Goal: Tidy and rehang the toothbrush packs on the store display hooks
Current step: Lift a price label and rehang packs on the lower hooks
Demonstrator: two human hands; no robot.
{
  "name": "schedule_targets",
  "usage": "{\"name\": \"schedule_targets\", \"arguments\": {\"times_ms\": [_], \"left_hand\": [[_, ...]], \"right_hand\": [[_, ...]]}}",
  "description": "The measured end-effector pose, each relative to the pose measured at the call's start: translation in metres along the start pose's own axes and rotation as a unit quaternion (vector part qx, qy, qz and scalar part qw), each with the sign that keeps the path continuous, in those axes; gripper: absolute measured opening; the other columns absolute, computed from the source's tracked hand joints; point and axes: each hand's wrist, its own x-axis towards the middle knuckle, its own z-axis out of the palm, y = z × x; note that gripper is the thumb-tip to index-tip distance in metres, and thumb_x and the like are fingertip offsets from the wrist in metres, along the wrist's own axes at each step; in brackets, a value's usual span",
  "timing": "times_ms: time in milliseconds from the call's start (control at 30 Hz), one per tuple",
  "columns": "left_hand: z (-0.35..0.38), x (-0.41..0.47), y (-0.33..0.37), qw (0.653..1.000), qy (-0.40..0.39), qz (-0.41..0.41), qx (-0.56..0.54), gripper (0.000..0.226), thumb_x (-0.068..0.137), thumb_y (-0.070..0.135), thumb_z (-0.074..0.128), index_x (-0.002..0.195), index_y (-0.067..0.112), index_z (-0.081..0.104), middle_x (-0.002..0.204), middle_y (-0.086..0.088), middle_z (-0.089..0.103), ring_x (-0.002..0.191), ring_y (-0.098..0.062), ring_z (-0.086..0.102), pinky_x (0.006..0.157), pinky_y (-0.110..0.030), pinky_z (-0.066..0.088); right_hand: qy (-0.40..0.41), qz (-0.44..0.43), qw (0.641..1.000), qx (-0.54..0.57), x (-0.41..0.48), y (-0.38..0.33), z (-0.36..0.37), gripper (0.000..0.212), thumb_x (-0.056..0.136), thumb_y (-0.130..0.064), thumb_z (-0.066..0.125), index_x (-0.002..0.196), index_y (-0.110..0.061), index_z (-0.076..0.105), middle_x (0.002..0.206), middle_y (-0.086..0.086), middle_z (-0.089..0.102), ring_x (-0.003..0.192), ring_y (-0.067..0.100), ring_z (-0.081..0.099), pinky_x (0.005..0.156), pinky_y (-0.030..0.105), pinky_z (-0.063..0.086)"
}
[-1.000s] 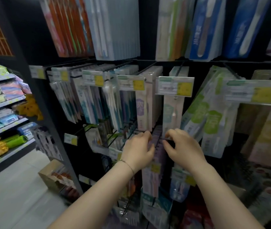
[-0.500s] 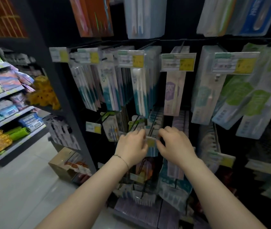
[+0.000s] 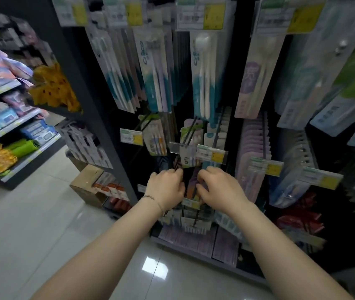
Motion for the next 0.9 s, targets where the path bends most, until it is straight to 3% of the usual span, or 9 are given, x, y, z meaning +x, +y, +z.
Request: {"name": "schedule_targets", "arguments": {"times_ms": [233, 433, 667, 800, 900], "left_hand": [[0.032, 0.011, -0.018, 0.997, -0.068, -0.036, -0.007, 0.019, 0.096, 0.030, 0.041, 0.106, 0.018, 0.050, 0.102, -0.003, 0.058, 0.094, -0.027, 0.058, 0.073, -0.036, 0.036], [0.049, 0.029, -0.037, 0.996, -0.072, -0.054, -0.019, 0.020, 0.095, 0.030, 0.041, 0.108, 0.018, 0.050, 0.102, -0.004, 0.058, 0.094, -0.027, 0.058, 0.076, -0.037, 0.040], [0.064, 0.056, -0.063, 0.993, -0.085, -0.059, -0.056, 0.021, 0.093, 0.030, 0.046, 0.107, 0.015, 0.051, 0.102, -0.007, 0.060, 0.088, -0.029, 0.060, 0.066, -0.033, 0.039], [0.066, 0.081, -0.077, 0.990, -0.098, -0.049, -0.088, 0.023, 0.093, 0.030, 0.047, 0.108, 0.014, 0.049, 0.105, -0.008, 0.059, 0.090, -0.030, 0.060, 0.072, -0.037, 0.050], [0.070, 0.099, -0.085, 0.991, -0.094, -0.030, -0.089, 0.029, 0.093, 0.031, 0.047, 0.117, 0.016, 0.047, 0.111, -0.008, 0.056, 0.095, -0.029, 0.059, 0.075, -0.038, 0.050]], "right_hand": [[-0.071, -0.014, 0.997, -0.034, 0.014, 0.011, 0.035, 0.021, 0.096, -0.028, 0.045, 0.107, -0.013, 0.054, 0.104, 0.004, 0.053, 0.101, 0.025, 0.051, 0.068, 0.031, 0.036], [-0.108, 0.002, 0.994, -0.026, 0.035, 0.020, 0.063, 0.023, 0.096, -0.029, 0.044, 0.107, -0.012, 0.055, 0.104, 0.005, 0.053, 0.100, 0.026, 0.052, 0.066, 0.031, 0.035], [-0.140, 0.066, 0.988, 0.017, 0.061, 0.023, 0.095, 0.026, 0.092, -0.030, 0.046, 0.110, -0.016, 0.058, 0.107, 0.004, 0.054, 0.102, 0.024, 0.053, 0.068, 0.033, 0.043], [-0.157, 0.108, 0.981, 0.027, 0.078, 0.024, 0.107, 0.024, 0.092, -0.029, 0.044, 0.108, -0.016, 0.057, 0.106, 0.003, 0.053, 0.102, 0.024, 0.052, 0.071, 0.033, 0.044], [-0.149, 0.161, 0.975, 0.030, 0.094, 0.024, 0.111, 0.022, 0.094, -0.029, 0.041, 0.105, -0.017, 0.055, 0.107, 0.002, 0.053, 0.101, 0.024, 0.054, 0.070, 0.031, 0.043]]}}
